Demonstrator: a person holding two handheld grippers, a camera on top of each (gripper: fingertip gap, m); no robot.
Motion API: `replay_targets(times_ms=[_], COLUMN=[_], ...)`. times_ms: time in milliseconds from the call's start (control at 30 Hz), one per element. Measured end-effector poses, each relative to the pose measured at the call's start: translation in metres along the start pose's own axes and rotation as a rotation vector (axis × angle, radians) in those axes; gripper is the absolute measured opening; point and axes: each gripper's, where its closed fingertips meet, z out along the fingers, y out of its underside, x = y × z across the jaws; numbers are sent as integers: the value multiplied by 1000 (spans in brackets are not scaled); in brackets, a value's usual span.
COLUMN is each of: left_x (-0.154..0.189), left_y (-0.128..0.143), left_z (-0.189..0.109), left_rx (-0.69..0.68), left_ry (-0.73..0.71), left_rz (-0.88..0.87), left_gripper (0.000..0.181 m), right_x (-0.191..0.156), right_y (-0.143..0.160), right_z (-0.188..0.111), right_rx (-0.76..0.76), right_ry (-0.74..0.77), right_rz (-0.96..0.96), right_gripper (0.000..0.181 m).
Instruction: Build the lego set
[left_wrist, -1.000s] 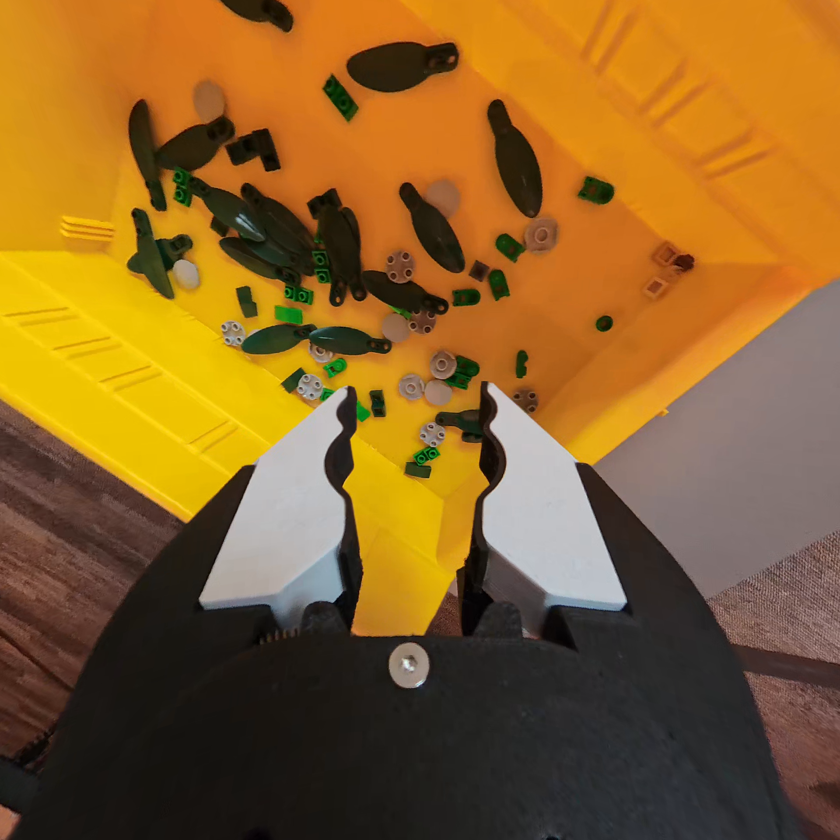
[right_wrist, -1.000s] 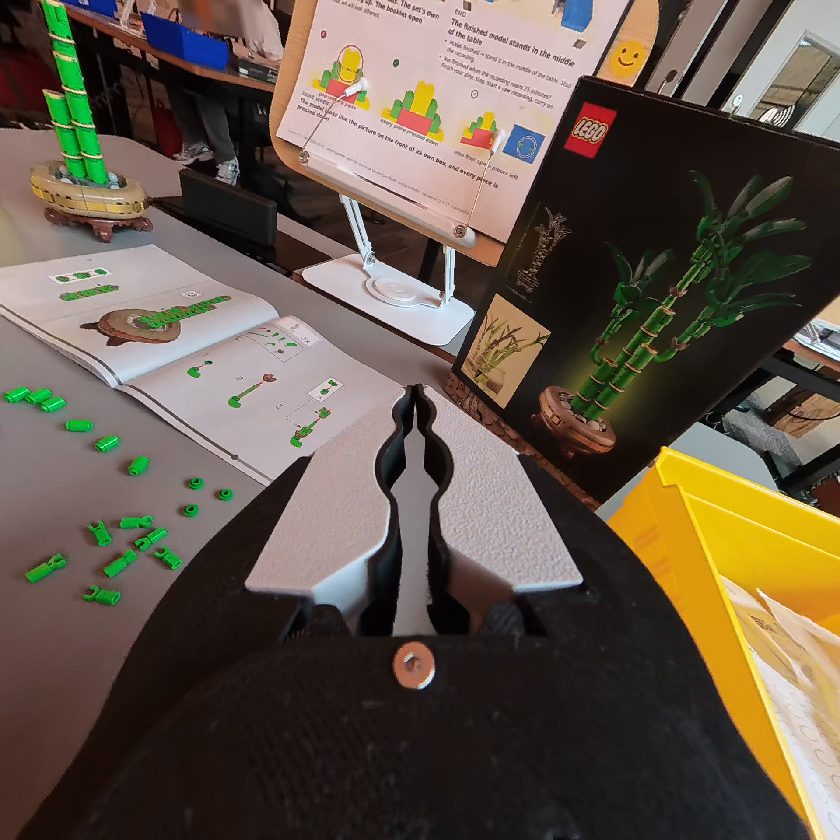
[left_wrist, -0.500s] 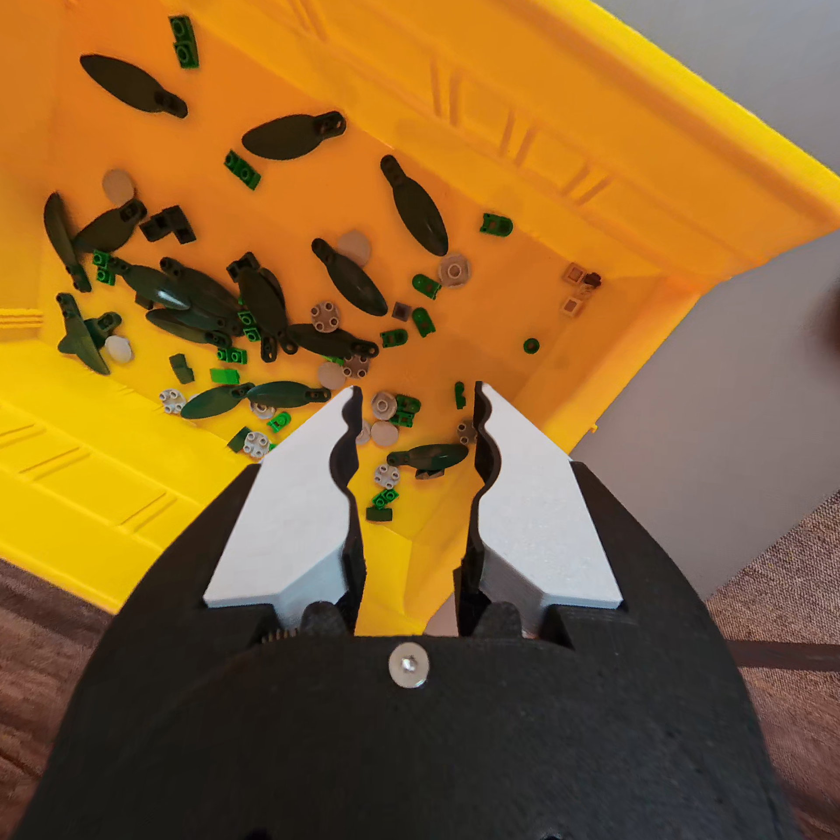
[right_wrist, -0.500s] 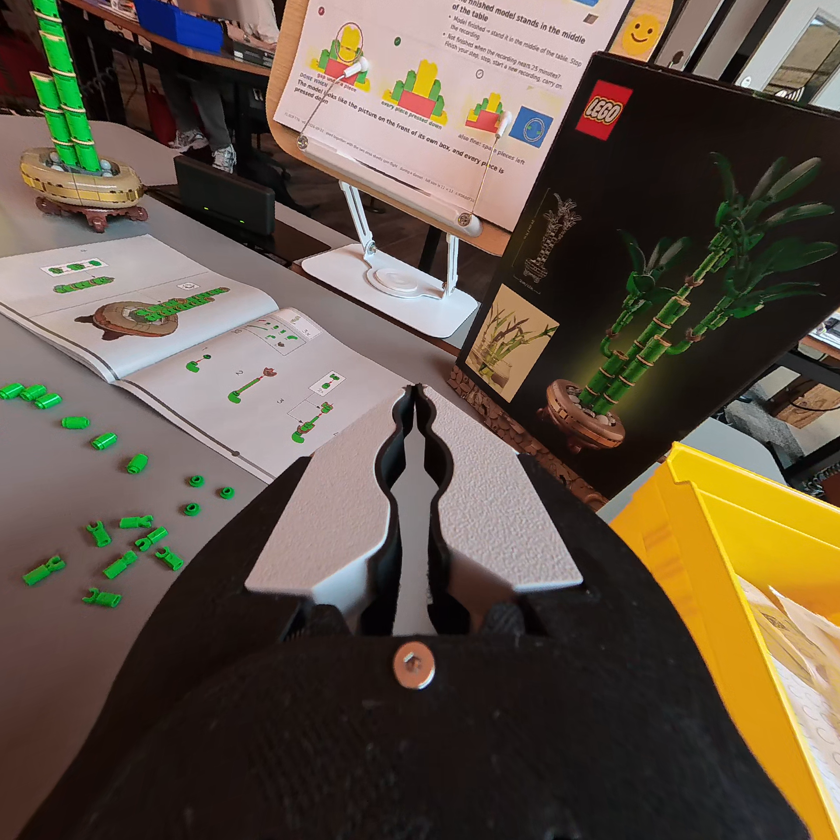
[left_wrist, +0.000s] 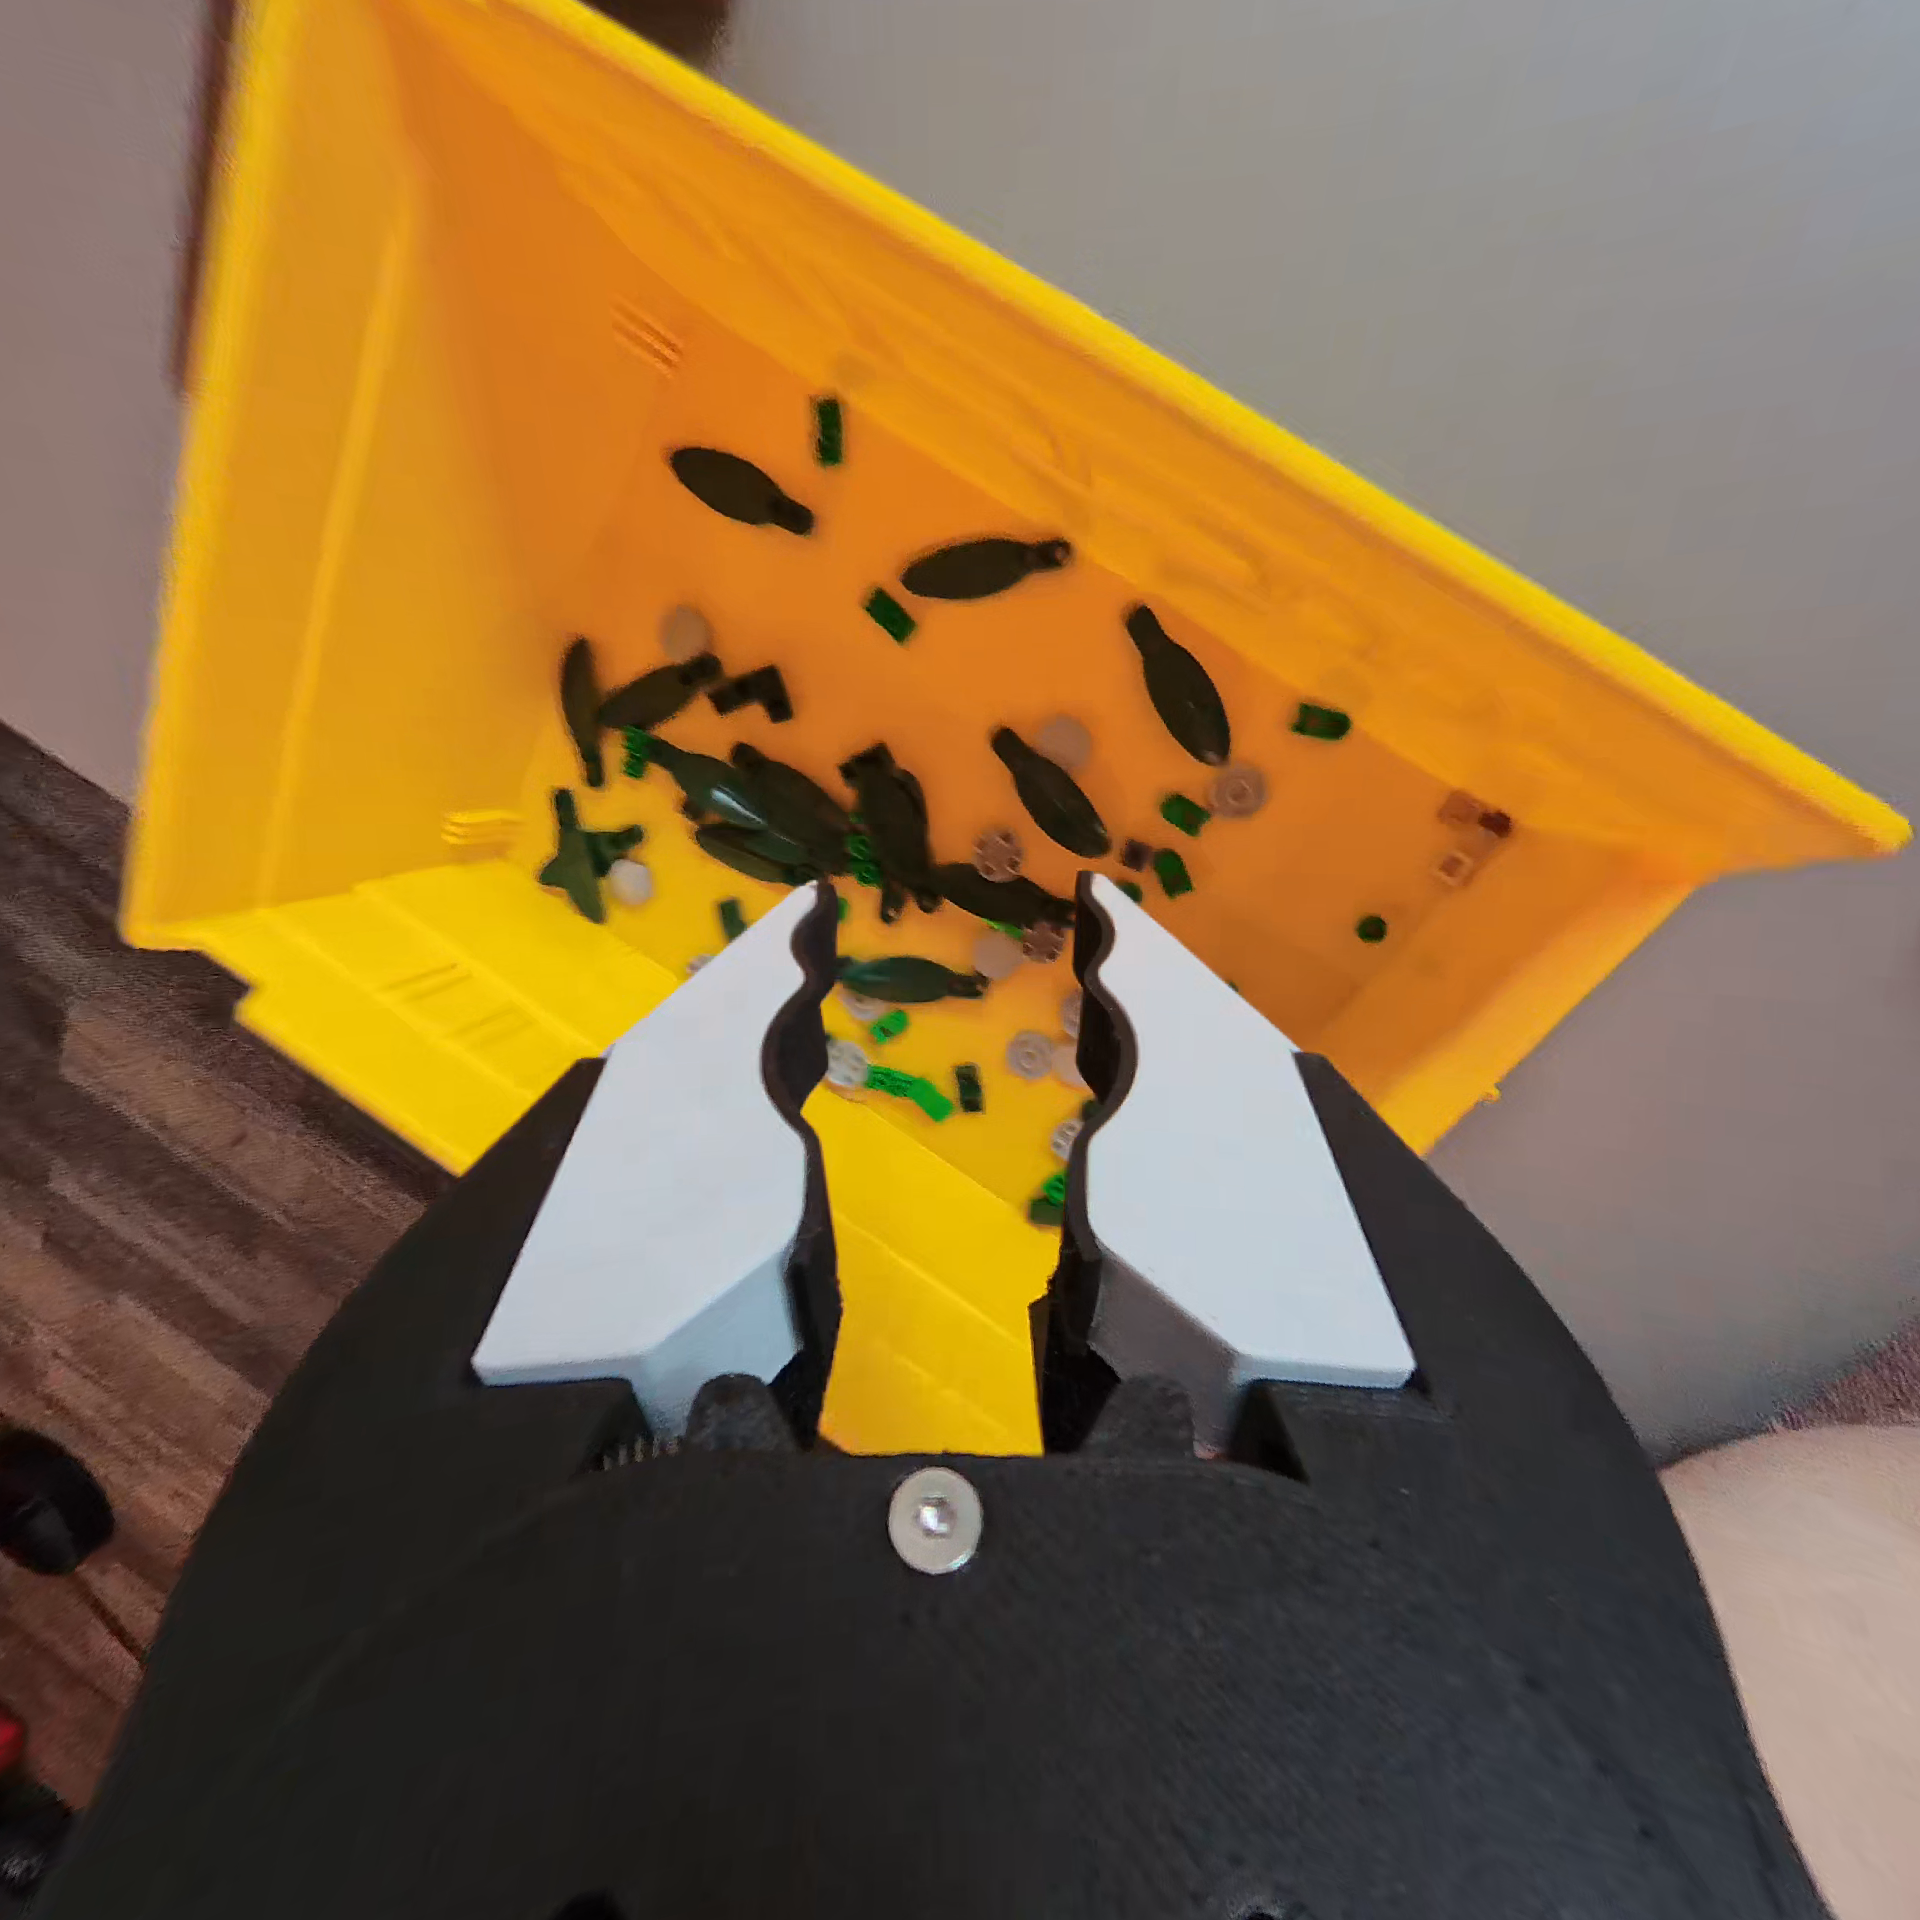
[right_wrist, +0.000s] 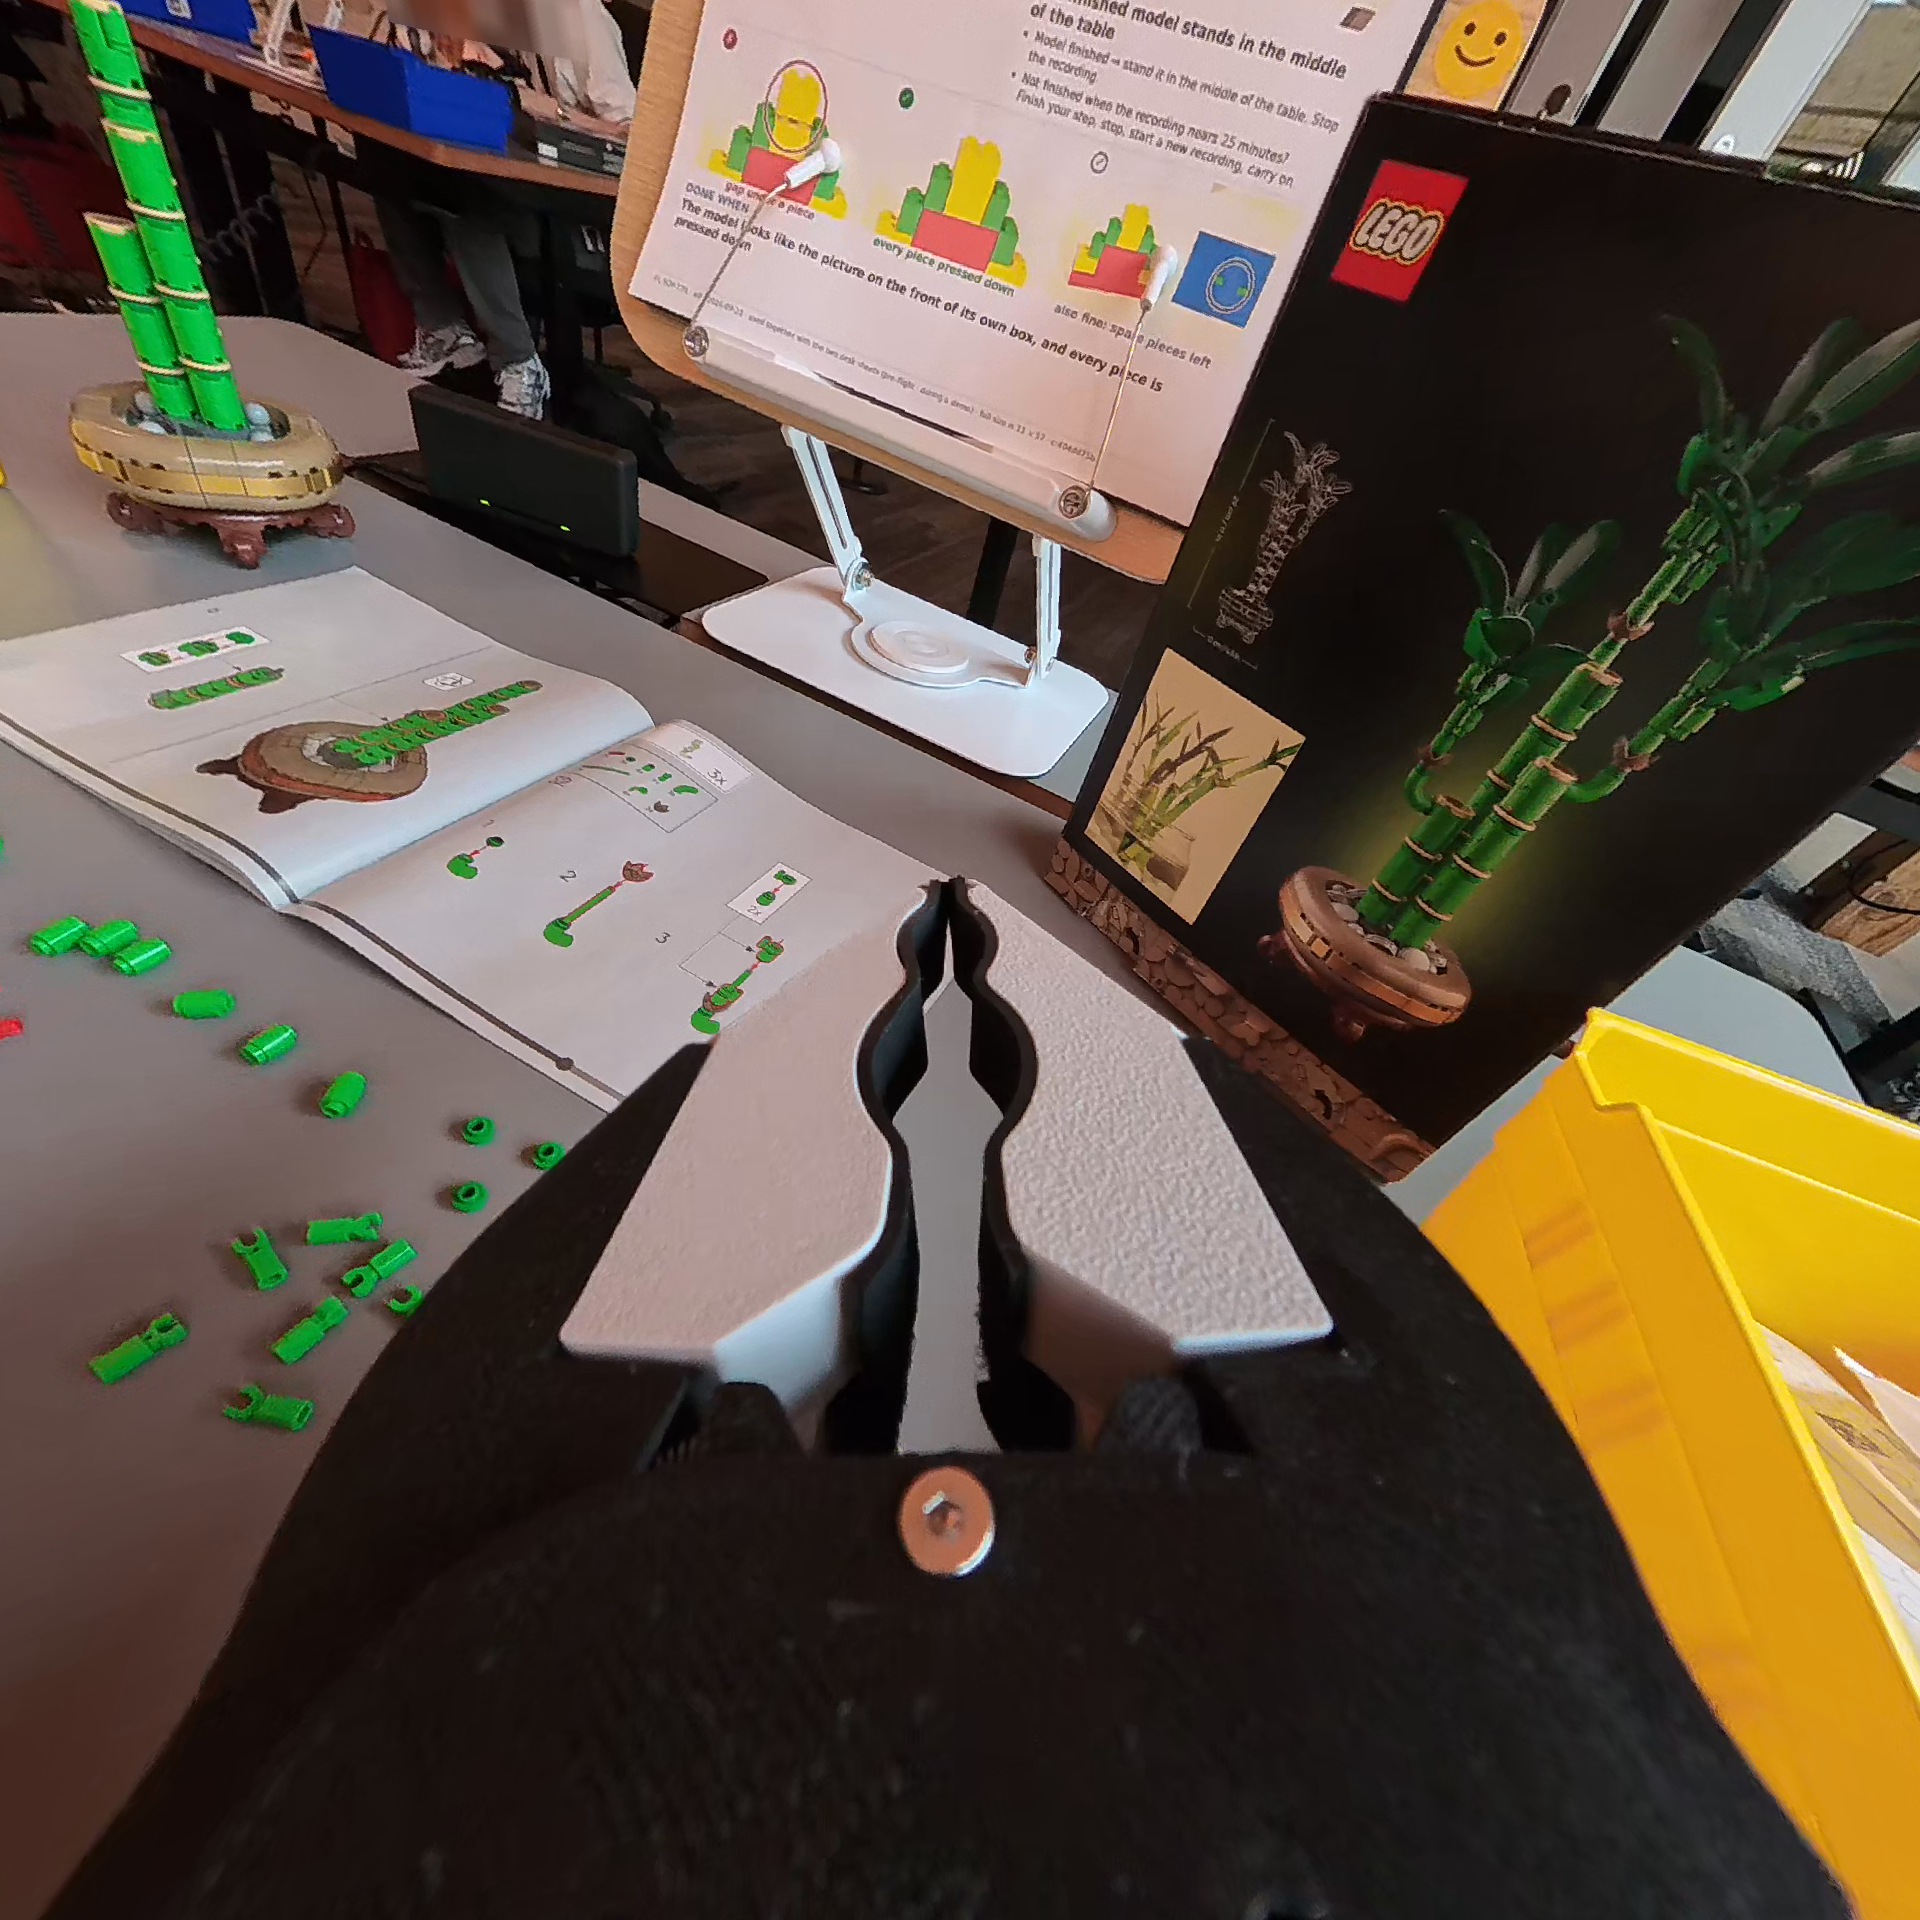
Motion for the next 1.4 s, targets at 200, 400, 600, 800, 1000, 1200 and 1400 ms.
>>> replay_targets(times_ms=[200,400,600,800,1000,1200,1400], left_x=[-26,-26,-11,17,25,14,-1], left_y=[-18,-9,0,17,13,26,43], left_z=[-6,6,10,16,13,9,19], left_rx=[59,-10,-53,-178,-212,-268,-341], left_ry=[-12,-6,107,310,291,215,205], left_rz=[-76,11,26,-88,-99,-168,-261], left_gripper=[44,46,37,43,52,48,45], right_x=[-3,1,3,1,-6,-11,-15], right_y=[4,-6,-15,-11,4,1,0], right_z=[3,4,-1,4,11,10,7], right_rx=[-28,-5,38,15,-62,-67,-62], right_ry=[6,21,26,16,-24,-39,-37], right_rz=[-7,-5,7,-8,-88,-161,-193], right_gripper=[0,0,0,0,0,0,0])
